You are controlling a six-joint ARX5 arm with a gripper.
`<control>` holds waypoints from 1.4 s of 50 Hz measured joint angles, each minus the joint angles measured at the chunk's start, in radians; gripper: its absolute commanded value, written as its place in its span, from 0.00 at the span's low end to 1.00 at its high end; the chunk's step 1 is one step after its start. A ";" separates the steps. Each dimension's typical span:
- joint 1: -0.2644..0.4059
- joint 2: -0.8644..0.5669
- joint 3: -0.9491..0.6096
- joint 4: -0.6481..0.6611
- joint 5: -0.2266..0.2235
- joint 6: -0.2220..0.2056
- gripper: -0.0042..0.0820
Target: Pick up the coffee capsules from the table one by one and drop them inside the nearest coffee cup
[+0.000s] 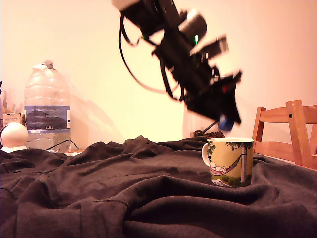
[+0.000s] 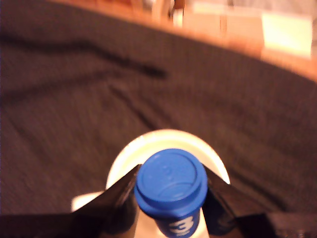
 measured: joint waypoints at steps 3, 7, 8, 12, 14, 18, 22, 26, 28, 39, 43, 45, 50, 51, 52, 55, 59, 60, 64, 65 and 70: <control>0.000 0.003 0.000 -0.009 0.000 0.001 0.31; 0.000 0.003 0.000 -0.006 0.000 0.002 0.31; 0.000 0.003 0.000 -0.004 0.000 0.002 0.31; 0.000 0.003 0.000 -0.004 0.000 0.002 0.31; 0.000 0.003 0.000 -0.005 0.000 0.002 0.31; 0.000 0.003 0.000 -0.006 0.000 0.002 0.31; -0.001 0.003 0.000 -0.008 0.000 0.002 0.31; -0.005 0.003 0.000 -0.008 -0.006 0.002 0.32; -0.006 0.003 0.000 -0.008 -0.010 0.002 0.32; -0.011 0.003 0.000 -0.001 -0.029 0.002 0.74; -0.011 0.003 0.000 0.007 -0.034 0.002 0.83; -0.011 0.003 0.000 0.007 -0.041 0.002 0.83; -0.011 0.003 0.000 0.007 -0.045 0.002 0.83; -0.011 0.003 0.000 0.007 -0.045 0.002 0.83; -0.011 0.003 0.000 0.007 -0.045 0.002 0.83; -0.011 0.003 0.000 0.007 -0.046 0.002 0.83; -0.011 0.003 0.000 0.007 -0.047 0.002 0.82; -0.011 0.003 0.000 0.007 -0.047 0.002 0.82; -0.011 0.003 0.000 0.007 -0.047 0.002 0.77; -0.011 0.003 0.000 0.007 -0.047 0.002 0.75; -0.011 0.003 0.000 0.008 -0.047 0.002 0.61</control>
